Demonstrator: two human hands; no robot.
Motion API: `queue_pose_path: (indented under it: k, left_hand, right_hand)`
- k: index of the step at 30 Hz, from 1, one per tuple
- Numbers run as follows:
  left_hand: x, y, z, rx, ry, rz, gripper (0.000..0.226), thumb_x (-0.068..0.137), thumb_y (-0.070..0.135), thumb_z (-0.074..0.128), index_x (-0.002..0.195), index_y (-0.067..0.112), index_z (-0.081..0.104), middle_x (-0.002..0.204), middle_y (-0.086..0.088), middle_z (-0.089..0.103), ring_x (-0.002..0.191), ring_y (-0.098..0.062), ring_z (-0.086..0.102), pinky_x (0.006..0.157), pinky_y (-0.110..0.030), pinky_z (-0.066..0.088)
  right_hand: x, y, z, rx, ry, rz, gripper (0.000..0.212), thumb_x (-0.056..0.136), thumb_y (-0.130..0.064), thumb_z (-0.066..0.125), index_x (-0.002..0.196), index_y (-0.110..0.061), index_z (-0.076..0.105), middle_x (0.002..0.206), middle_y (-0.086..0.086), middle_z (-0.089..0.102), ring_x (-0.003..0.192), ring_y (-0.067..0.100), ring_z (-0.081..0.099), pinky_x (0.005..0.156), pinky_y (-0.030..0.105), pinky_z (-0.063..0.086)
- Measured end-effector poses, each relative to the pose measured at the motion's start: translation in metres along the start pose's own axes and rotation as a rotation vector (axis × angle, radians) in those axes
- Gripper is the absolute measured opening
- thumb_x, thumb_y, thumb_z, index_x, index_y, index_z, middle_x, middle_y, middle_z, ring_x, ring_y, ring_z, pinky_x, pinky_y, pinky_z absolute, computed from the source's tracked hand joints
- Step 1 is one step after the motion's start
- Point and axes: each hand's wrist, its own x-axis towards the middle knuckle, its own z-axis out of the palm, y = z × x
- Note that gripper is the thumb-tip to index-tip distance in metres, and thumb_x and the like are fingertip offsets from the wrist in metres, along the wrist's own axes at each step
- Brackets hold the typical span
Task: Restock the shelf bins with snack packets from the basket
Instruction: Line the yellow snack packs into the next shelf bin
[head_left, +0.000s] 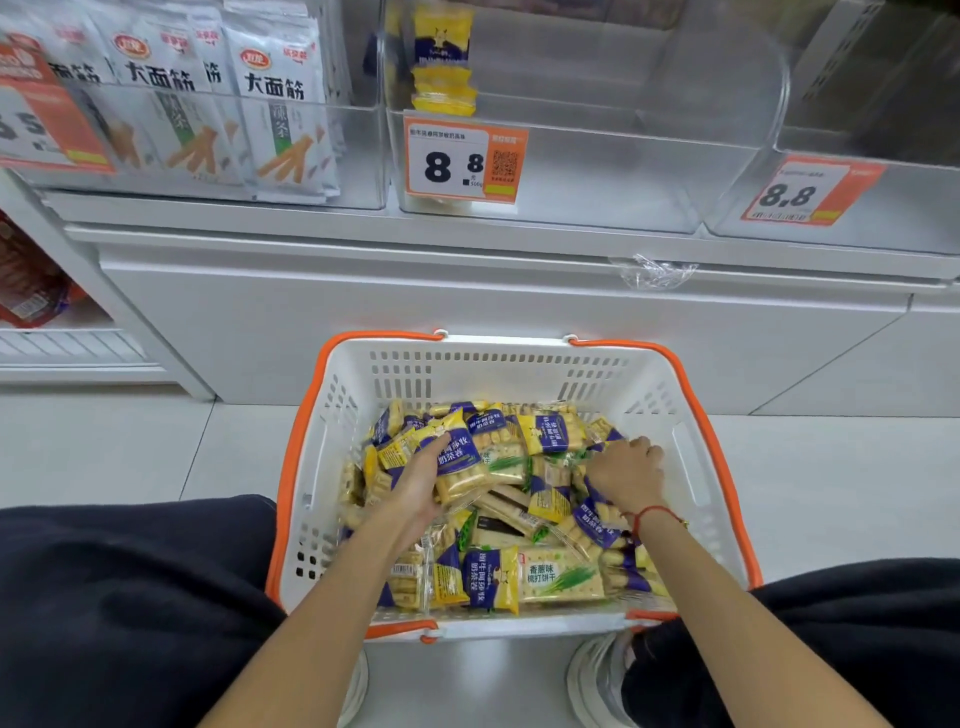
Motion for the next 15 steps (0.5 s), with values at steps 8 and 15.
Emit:
queue_pose_path:
  k: [8, 15]
  left_hand:
    - [-0.009, 0.003, 0.009, 0.027, 0.034, 0.025, 0.028, 0.1, 0.029, 0.046, 0.12, 0.011, 0.052, 0.119, -0.012, 0.064, 0.109, -0.028, 0.061, 0.094, -0.042, 0.048]
    - [-0.028, 0.017, 0.012, 0.173, 0.096, 0.058, 0.067, 0.1, 0.04, 0.04, 0.153, 0.02, 0.005, 0.158, -0.009, 0.017, 0.143, -0.032, 0.022, 0.113, -0.049, 0.02]
  right_hand:
    - [-0.008, 0.013, 0.031, -0.153, -0.021, 0.018, 0.051, 0.081, -0.023, 0.064, 0.122, -0.01, 0.037, 0.116, 0.014, 0.055, 0.116, 0.034, 0.048, 0.098, 0.042, 0.038]
    - [-0.016, -0.036, -0.006, 0.701, -0.357, 0.037, 0.072, 0.085, -0.001, 0.06, 0.145, -0.005, 0.02, 0.132, 0.016, 0.046, 0.104, 0.025, 0.052, 0.082, 0.038, 0.048]
